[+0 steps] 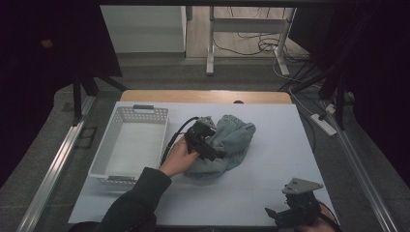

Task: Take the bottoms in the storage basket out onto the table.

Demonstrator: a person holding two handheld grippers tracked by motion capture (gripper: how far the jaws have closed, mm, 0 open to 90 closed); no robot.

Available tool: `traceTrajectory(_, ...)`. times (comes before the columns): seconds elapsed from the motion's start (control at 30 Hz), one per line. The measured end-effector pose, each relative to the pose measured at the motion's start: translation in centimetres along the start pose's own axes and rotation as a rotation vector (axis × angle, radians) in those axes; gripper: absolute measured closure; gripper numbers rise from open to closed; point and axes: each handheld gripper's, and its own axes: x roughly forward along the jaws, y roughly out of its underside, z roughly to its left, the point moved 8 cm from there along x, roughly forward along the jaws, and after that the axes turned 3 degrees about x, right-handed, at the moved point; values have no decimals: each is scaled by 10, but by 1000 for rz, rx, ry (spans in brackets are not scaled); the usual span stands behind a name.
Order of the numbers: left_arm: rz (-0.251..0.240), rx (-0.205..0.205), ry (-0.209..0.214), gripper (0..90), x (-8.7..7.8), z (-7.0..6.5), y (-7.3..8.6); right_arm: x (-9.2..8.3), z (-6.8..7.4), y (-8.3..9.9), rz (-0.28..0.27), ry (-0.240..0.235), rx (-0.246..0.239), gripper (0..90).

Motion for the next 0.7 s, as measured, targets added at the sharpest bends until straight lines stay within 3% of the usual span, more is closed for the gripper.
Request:
traceTrajectory(0.27, -82, -27, 50, 0, -10, -3, -2, 0, 0, 0, -4, 5, -4, 14)
traceTrajectory(0.37, -60, -17, 33, 0, -12, -3, 2, 0, 0, 0, -6, 5, -6, 14)
traceTrajectory(0.7, -59, -48, 79, 0, -14, 0, 7, -1, 1, -1, -10, -1, -11, 14)
